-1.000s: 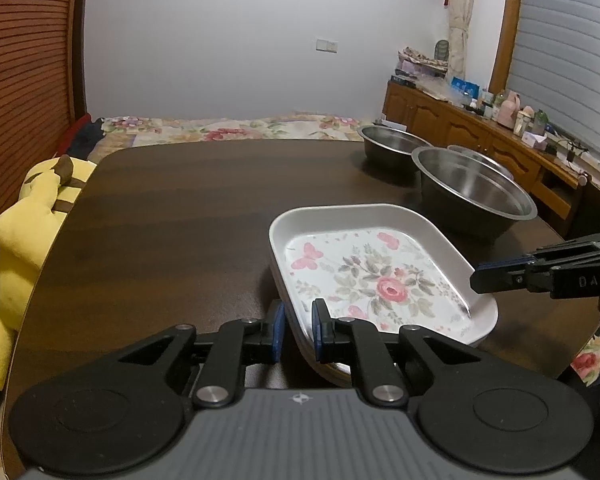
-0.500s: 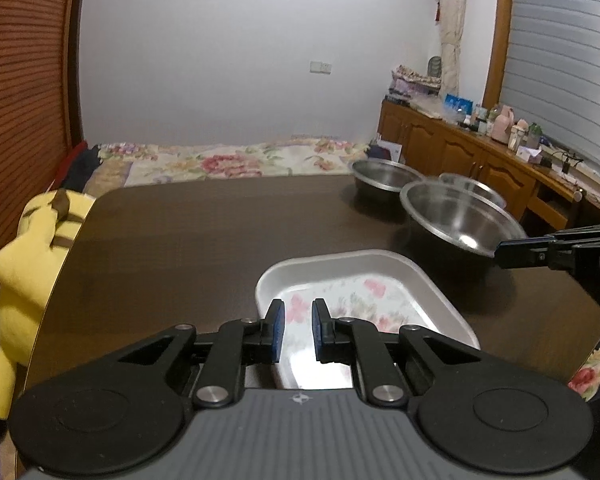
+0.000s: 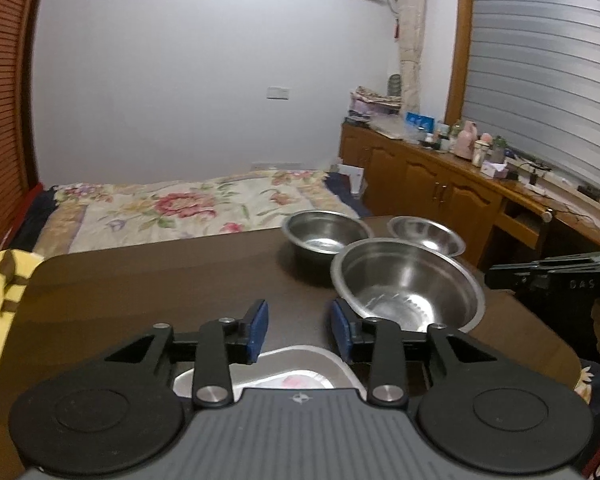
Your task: Organize plates and bowls
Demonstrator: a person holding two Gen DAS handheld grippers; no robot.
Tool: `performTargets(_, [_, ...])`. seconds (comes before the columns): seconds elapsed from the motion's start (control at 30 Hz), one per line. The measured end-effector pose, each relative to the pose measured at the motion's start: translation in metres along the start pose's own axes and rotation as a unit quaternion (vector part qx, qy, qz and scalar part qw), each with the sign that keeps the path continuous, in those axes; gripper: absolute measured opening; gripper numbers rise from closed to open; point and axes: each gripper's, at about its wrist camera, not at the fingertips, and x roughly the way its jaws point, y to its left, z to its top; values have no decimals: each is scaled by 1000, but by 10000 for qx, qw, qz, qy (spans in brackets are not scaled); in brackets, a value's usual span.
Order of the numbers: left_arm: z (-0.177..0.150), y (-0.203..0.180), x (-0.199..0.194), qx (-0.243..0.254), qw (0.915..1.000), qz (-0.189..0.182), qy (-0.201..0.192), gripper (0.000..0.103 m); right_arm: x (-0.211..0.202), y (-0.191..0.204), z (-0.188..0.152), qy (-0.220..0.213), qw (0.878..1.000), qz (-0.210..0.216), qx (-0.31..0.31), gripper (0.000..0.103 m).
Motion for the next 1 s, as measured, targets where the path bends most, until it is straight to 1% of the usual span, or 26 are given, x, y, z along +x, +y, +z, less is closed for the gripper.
performTargets(0.07, [4,-6,7,2,10000,-73,-5,58,1,-6,0,-23,9999,-134,9,13])
performTargets(0.1, [6,-8,10,1,9999,-122,-13,60,2,-9,0,-35,9998,-181,28,13])
performTargets(0.13, [8,-12,14,23,9999,-170,-8,63,2,-13,1,-46,9997,-231,56,17])
performTargets(0.17, [10,-17,18,49,9998,-190,-5,66,4,-15,1,-47,9996,-287,72,22])
performTargets(0.2, [11,-20,21,65,9998,-192,-3,68,5,-17,1,-55,9994,-341,62,35])
performTargets(0.27, [12,-25,28,73,9997,-214,11,69,4,-23,-1,-101,9990,-427,8,42])
performTargets(0.4, [14,-34,45,69,9996,-258,102,69,12,-31,-1,-92,9983,-582,-32,45])
performTargets(0.63, [12,-39,72,46,9992,-273,289,69,29,-43,-3,-5,9979,-639,61,45])
performTargets(0.7, [11,-40,78,38,9990,-273,345,68,34,-47,-5,30,9977,-655,141,45])
performTargets(0.87, [8,-37,93,-102,9979,-283,570,54,42,-52,-9,80,9976,-615,315,45])
performTargets(0.9, [8,-37,96,-125,9977,-274,602,53,44,-54,-9,95,9975,-598,353,45])
performTargets(0.97, [7,-36,101,-180,9971,-264,696,42,47,-56,-9,111,9974,-560,432,45])
performTargets(1.0, [7,-35,103,-220,9966,-285,738,40,48,-58,-9,115,9974,-542,464,45])
